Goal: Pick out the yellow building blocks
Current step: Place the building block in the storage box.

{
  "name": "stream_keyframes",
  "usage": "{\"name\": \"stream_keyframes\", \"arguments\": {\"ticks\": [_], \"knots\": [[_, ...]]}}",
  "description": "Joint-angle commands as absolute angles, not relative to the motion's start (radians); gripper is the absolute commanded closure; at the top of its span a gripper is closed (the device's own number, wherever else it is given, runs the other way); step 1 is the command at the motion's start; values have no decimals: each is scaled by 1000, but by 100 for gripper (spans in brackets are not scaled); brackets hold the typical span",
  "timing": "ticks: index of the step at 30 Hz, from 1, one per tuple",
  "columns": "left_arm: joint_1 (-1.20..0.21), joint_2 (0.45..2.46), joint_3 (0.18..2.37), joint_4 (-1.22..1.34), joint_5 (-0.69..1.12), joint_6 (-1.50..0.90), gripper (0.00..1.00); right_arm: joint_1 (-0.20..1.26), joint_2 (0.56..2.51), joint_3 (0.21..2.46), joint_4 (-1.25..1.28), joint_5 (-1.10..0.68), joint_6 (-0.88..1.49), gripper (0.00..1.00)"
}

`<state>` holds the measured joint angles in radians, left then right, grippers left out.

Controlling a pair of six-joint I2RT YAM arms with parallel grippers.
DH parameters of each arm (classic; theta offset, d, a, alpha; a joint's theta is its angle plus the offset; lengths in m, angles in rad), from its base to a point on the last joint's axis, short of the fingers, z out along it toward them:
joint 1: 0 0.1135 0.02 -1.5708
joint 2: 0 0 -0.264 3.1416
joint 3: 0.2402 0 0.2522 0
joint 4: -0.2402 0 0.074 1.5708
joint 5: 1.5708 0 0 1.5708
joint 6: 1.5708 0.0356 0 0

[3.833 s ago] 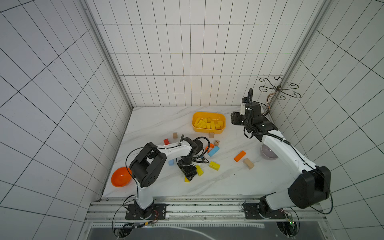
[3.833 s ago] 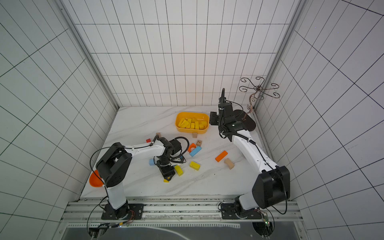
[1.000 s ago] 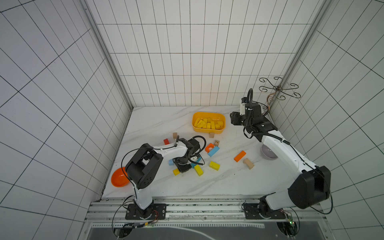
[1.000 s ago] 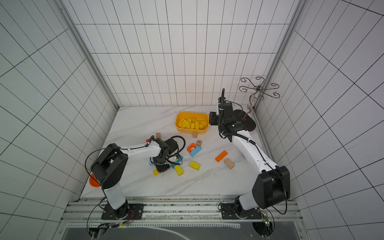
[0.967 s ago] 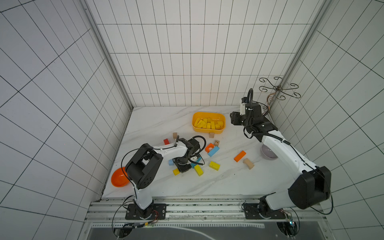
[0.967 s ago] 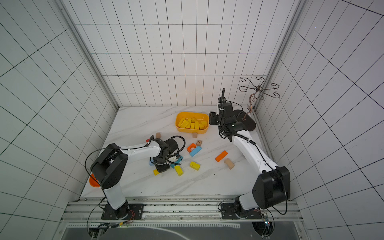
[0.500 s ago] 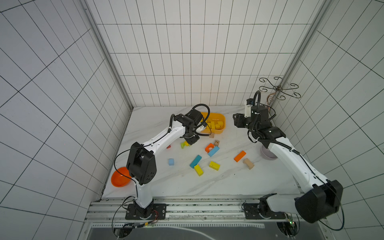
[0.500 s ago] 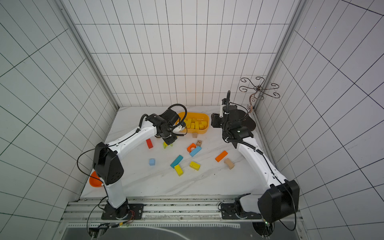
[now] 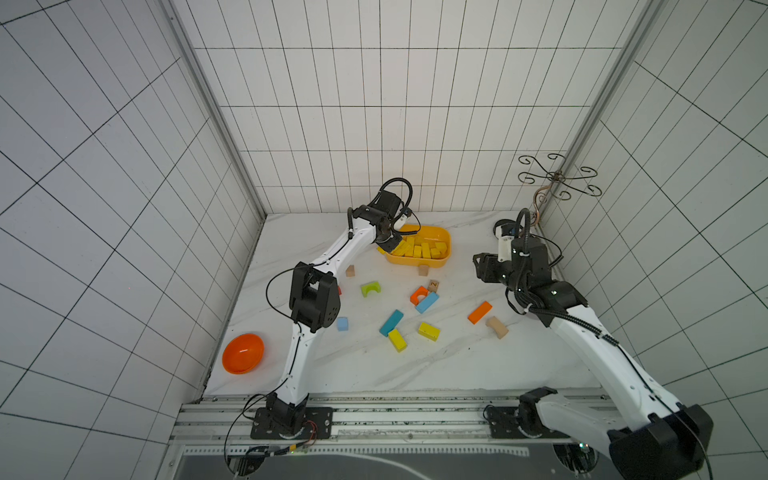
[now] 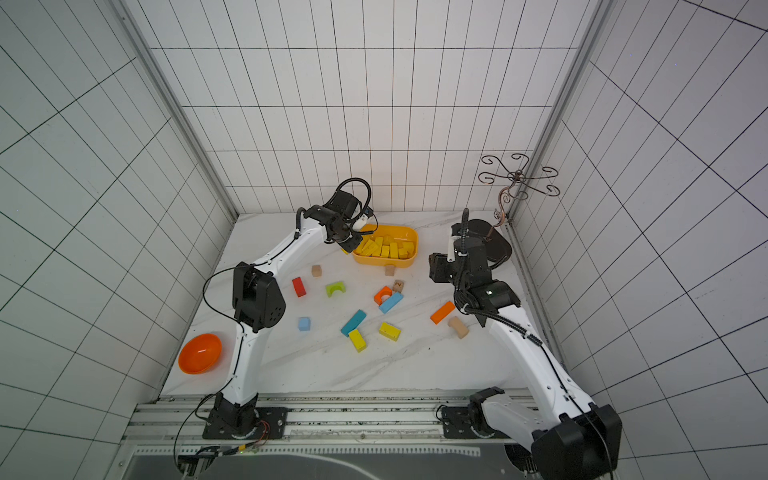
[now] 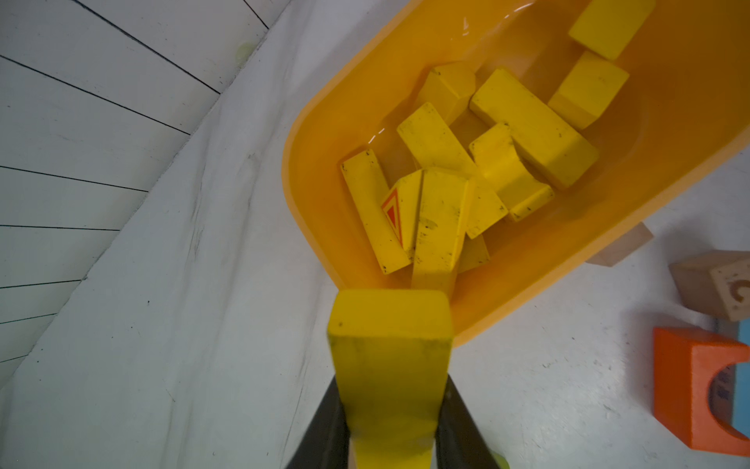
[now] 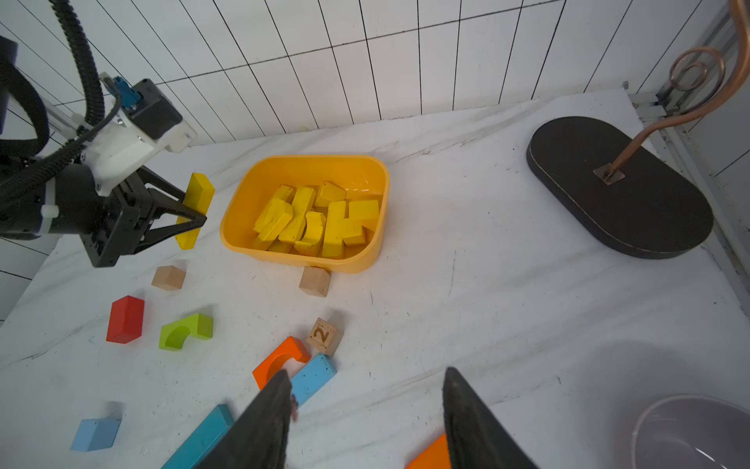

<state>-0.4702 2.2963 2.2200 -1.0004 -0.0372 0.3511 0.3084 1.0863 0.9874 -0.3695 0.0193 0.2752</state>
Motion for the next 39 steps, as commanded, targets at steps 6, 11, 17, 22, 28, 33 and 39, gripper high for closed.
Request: {"name": "stream_keyframes", "arguments": {"ticks": [6,11,17,22,28,33,39], "knots": [[-451,2344,2264,-744,59,308,88,317,1020,883,-428,31,308,41],[-455,2360,2275,-697,133,274,87,319,1035,876,-428,34,308,41],[-459,2402,2276,-671,177,254,86,325,1047,888,-427,43,305,41],[-462,2442,2275,-656,185,249,80,327,1036,887,-436,58,302,41],[-469,2457,2261,-644,171,254,64,327,1025,870,-436,71,297,41],[-477,2457,2232,-638,161,262,55,327,1022,859,-434,81,290,40],[-479,2403,2225,-637,137,261,40,327,1016,850,-415,86,288,40]]}}
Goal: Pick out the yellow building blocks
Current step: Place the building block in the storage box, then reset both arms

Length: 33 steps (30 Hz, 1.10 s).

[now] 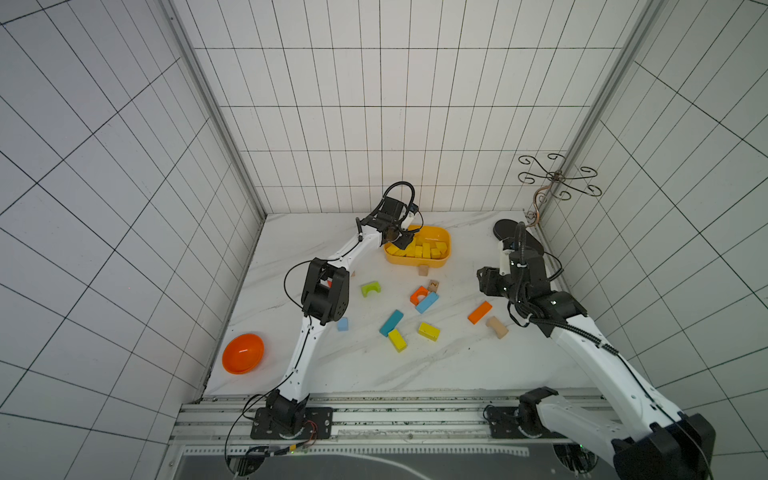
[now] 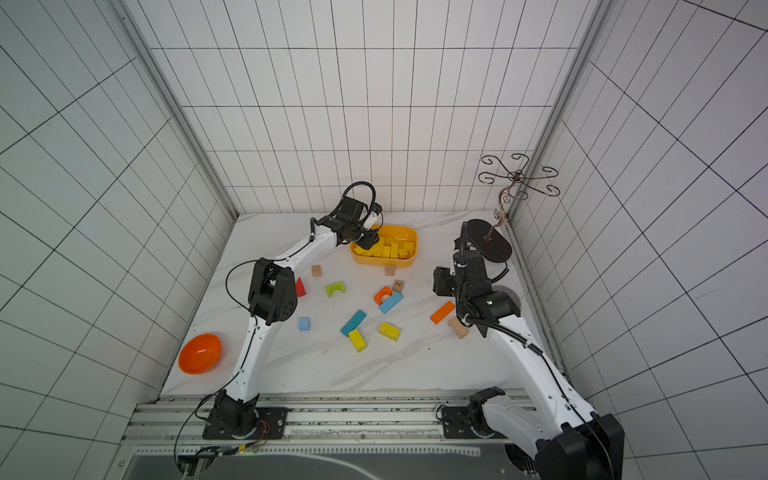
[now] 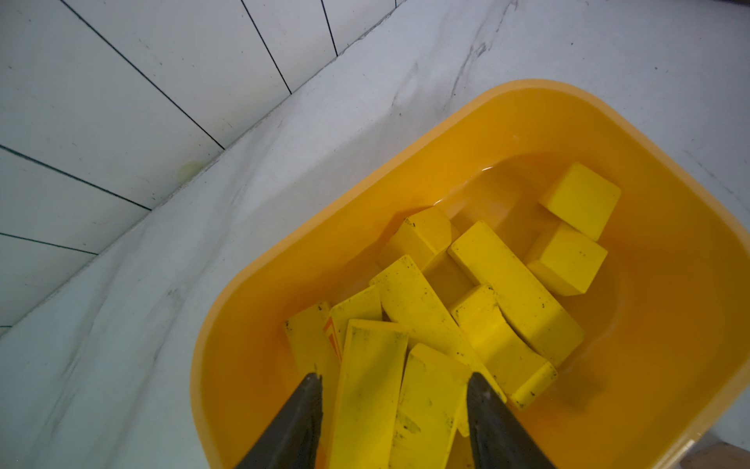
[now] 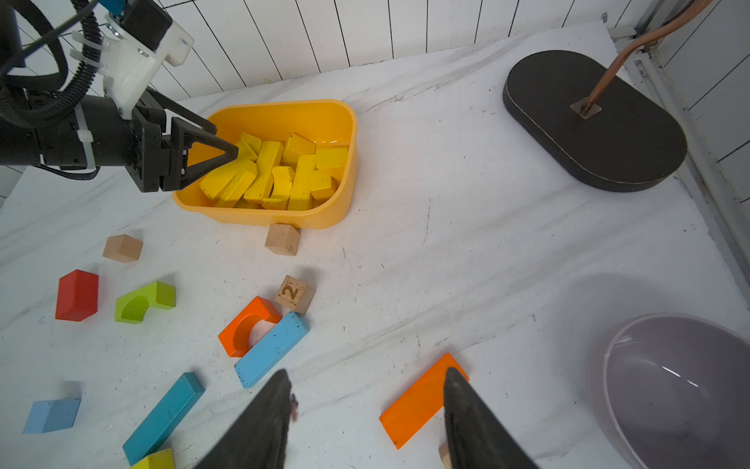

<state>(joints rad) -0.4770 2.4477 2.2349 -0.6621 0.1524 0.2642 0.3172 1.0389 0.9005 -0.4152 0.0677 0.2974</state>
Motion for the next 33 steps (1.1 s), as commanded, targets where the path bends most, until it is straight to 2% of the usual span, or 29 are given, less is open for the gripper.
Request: {"name": "stream_keyframes", "arguments": {"ticks": [1,6,9,12,14,20,21,23,27,30,33], "knots": [[-479,2373,2220,-634,126,257,39,327,1012,846,-405,85,288,40],[-475,2135,2134,-603,61,230,32,327,1022,830,-319,0,250,39],[-468,1934,1994,-563,-5,195,28,327,1048,821,-229,-73,229,34],[-457,1695,1751,-467,-92,153,19,324,1078,814,-111,-125,223,29],[-449,1516,1530,-369,-179,128,4,324,1088,802,7,-192,202,24],[-418,1052,860,-17,-306,187,3,321,1131,733,290,-141,143,19],[-407,1016,804,-14,-332,187,3,321,1152,735,309,-133,118,17],[-352,967,677,9,-345,189,3,321,1189,723,354,-113,61,7],[-212,934,448,222,-222,171,2,318,1206,617,489,7,4,5],[-155,994,316,468,-134,163,2,308,1194,516,611,104,-43,2],[-152,1143,293,614,-125,137,3,285,1179,478,672,181,-42,1]]}}
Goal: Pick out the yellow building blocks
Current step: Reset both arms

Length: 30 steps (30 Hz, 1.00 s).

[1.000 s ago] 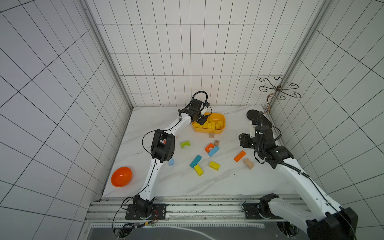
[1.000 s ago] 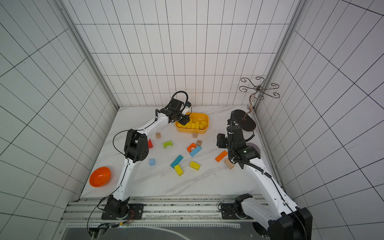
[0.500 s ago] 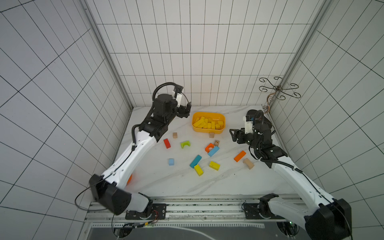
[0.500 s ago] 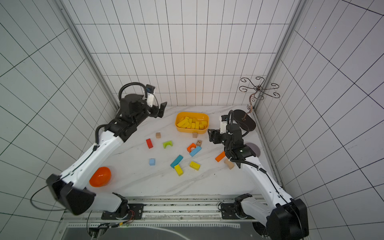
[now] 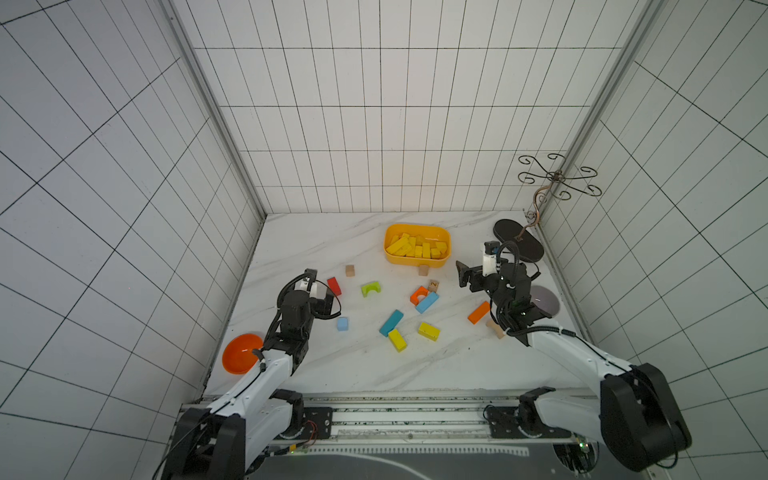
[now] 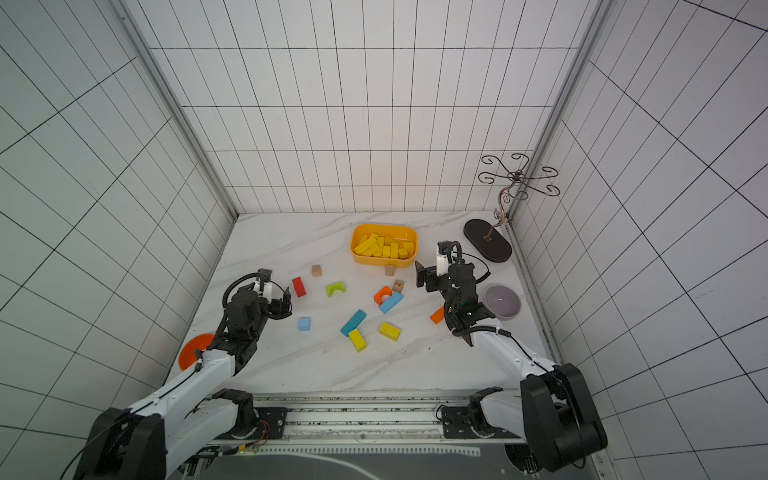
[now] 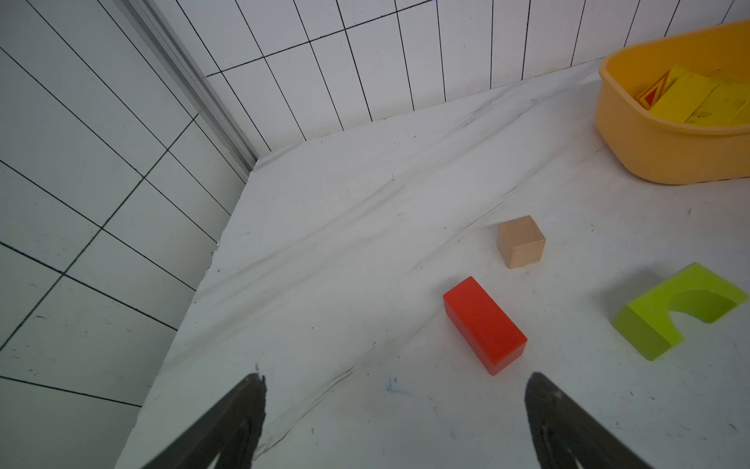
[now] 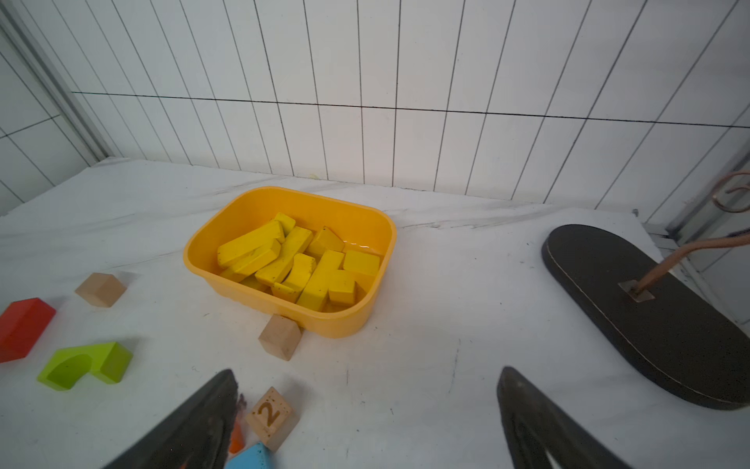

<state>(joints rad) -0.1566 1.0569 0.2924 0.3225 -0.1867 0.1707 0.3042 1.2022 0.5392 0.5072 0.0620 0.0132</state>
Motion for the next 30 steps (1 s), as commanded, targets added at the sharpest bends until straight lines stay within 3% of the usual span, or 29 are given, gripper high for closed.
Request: {"name": "stream_keyframes", "arguments": {"ticks": [1,7,15,18,20,22,24,26,28,30], "knots": [[-150,1199,301,650,-126,124,3,277,1180,476,678,199,-55,1],[-129,1383,339,829,-84,119,2,207,1209,376,790,261,-112,1],[-92,1597,269,1205,-60,70,2,108,1434,302,1079,255,-98,1],[-90,1564,282,1134,-55,71,2,23,1481,292,1135,170,-30,1],[-86,1539,312,1032,-47,67,3,-31,1560,217,1366,150,31,1],[-80,1557,339,1005,-35,63,3,-53,1522,230,1253,119,49,1],[-69,1561,350,991,-12,56,2,-54,1559,211,1367,117,42,1],[-66,1555,357,969,-9,54,3,-52,1526,238,1249,120,45,1],[-66,1555,355,969,-8,54,3,-49,1551,220,1337,129,37,1],[-66,1555,354,973,-9,55,3,-46,1532,235,1268,127,36,1]]}}
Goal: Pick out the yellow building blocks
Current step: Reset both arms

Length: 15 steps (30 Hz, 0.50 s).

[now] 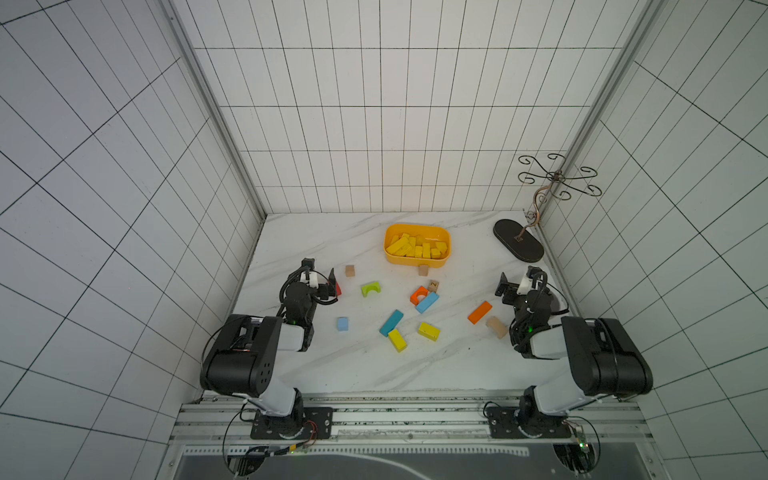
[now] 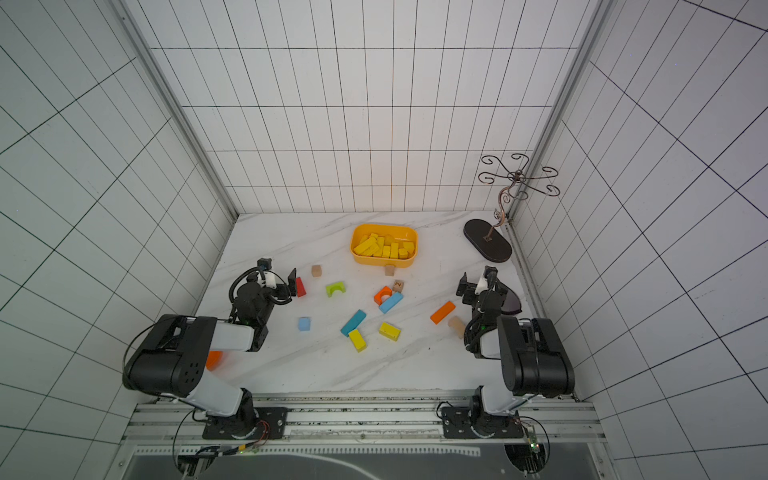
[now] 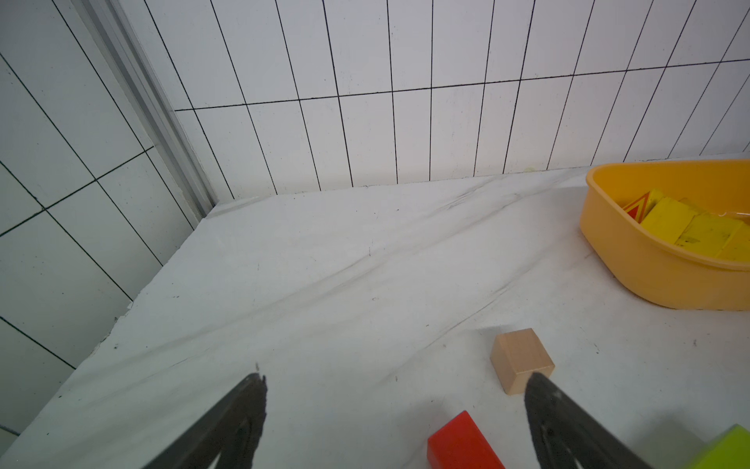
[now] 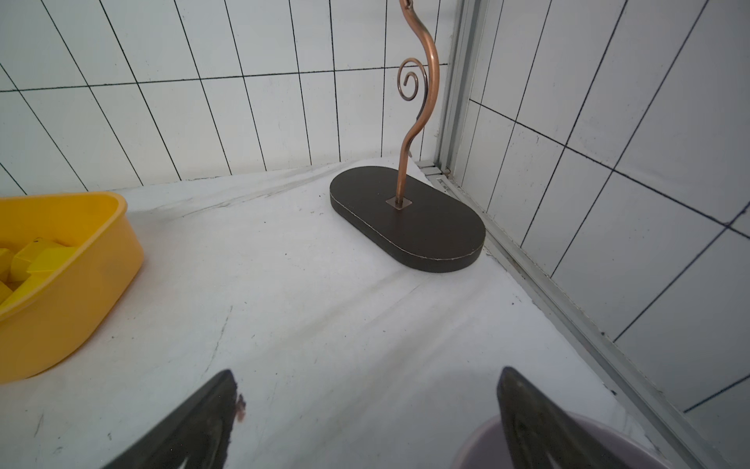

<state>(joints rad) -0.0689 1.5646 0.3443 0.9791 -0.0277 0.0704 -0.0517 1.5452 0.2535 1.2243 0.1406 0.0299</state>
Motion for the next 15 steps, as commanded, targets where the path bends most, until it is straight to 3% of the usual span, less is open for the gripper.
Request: {"name": "stream_keyframes", "arguments": {"ticks": [1,15], "knots": [[-66,1555,354,974,-9,54,3,-46,1534,235,1276,130,34,1],[-66,1555,354,972,-8,55,2,-43,1542,231,1296,137,30,1]]}}
